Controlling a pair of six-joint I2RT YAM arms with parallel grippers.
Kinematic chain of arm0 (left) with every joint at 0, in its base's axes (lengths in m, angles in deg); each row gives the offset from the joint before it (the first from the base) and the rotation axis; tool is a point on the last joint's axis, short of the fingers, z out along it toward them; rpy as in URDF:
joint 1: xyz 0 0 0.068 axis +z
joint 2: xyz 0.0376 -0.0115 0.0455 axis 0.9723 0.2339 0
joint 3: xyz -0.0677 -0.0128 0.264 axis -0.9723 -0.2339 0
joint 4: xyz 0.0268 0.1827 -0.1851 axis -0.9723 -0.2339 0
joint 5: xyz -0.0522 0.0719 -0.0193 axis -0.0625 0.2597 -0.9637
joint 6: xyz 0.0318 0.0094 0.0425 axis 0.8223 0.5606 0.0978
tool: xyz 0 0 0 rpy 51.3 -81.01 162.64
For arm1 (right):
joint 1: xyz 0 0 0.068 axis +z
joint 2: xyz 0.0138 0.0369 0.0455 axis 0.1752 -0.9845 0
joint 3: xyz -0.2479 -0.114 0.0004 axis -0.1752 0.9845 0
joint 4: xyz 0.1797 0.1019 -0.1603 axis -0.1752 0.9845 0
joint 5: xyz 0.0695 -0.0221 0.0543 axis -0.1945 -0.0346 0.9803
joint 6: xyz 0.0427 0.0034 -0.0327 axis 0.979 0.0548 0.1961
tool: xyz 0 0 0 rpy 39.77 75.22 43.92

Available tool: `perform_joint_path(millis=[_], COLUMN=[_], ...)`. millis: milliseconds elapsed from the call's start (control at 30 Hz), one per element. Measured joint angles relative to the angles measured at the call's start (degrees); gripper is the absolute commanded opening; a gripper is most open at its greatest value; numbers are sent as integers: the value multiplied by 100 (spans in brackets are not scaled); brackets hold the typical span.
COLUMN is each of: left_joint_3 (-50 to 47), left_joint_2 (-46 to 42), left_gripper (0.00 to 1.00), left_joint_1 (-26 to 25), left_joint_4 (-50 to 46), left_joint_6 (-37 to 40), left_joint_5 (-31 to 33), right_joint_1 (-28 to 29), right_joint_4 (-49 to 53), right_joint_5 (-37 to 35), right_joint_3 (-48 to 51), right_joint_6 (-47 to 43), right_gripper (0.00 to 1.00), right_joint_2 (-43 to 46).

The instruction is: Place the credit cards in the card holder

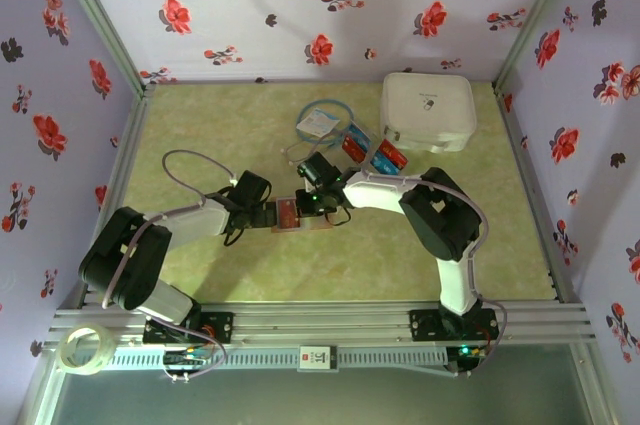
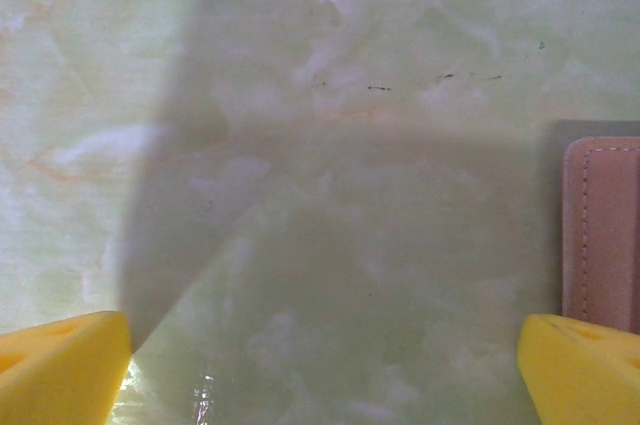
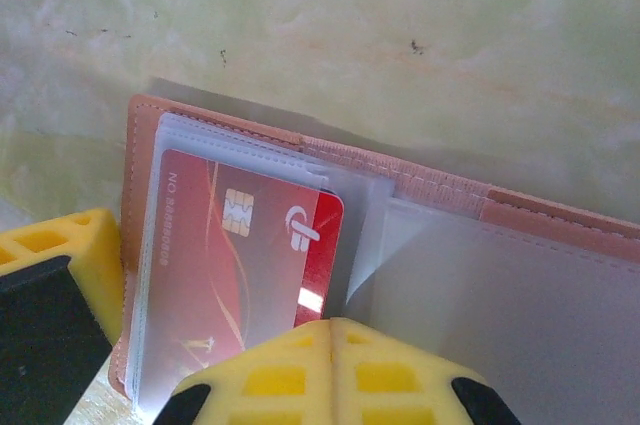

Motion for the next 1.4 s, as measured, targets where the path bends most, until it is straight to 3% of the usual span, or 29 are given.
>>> perform_joint_path(millis=[200,467,733,1400], left_joint_3=[0,109,345,422], left_joint_2=[-24,-365,-575,-33], left_gripper=[100,100,100,100], left_joint_1=[4,42,-24,-358], left_joint_4=[-11,-227,-323,-341], left_joint_6=[22,138,142,125], left_joint_5=[-2,-44,-107,-94], right_joint_1=[-13,-341,-807,-815], right_joint_4=[199,249,177,-297], right_joint_5=[-26,-68,-28,280], right_joint_3=[-28,107,529,916], right_joint_6=[-107,-175,-175,-66], right_gripper=[30,41,45,49], right_joint_2=[155,876,1093,925])
